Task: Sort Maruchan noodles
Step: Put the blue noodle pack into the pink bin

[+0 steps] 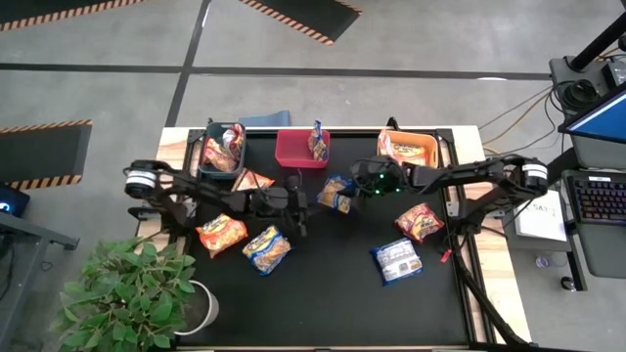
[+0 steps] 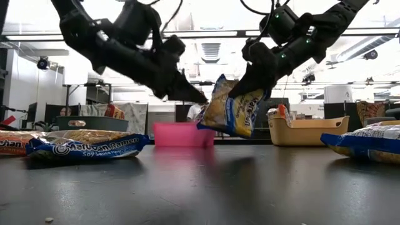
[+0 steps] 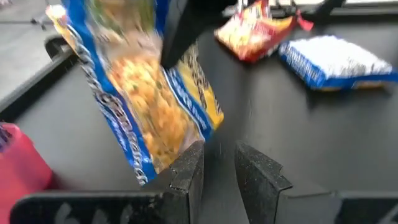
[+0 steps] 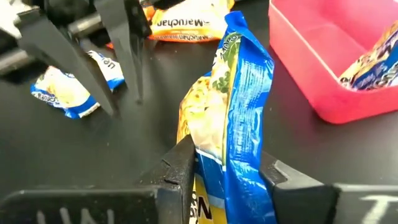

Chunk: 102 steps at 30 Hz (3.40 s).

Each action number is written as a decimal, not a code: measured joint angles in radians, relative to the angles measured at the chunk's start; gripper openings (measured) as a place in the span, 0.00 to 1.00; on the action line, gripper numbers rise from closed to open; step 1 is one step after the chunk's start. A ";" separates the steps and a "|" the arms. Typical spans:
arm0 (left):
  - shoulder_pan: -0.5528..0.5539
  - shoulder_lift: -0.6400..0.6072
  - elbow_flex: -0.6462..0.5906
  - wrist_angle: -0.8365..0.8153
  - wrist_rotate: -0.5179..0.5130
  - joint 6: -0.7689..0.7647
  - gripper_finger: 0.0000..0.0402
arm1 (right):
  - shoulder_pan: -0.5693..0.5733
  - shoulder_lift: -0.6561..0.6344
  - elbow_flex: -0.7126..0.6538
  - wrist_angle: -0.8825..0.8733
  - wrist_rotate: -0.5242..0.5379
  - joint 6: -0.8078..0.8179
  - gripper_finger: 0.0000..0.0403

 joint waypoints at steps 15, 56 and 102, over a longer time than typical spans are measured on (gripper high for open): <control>0.030 -0.114 0.000 -0.006 0.000 0.016 0.23 | 0.000 -0.020 0.000 -0.007 0.000 -0.104 0.14; 0.123 0.258 0.058 0.570 0.138 -0.073 0.59 | 0.035 -0.020 0.017 -0.045 0.000 -0.368 0.14; 0.135 -0.134 -0.004 0.470 -0.416 0.273 0.00 | 0.004 -0.396 0.059 -0.237 0.150 -0.174 0.65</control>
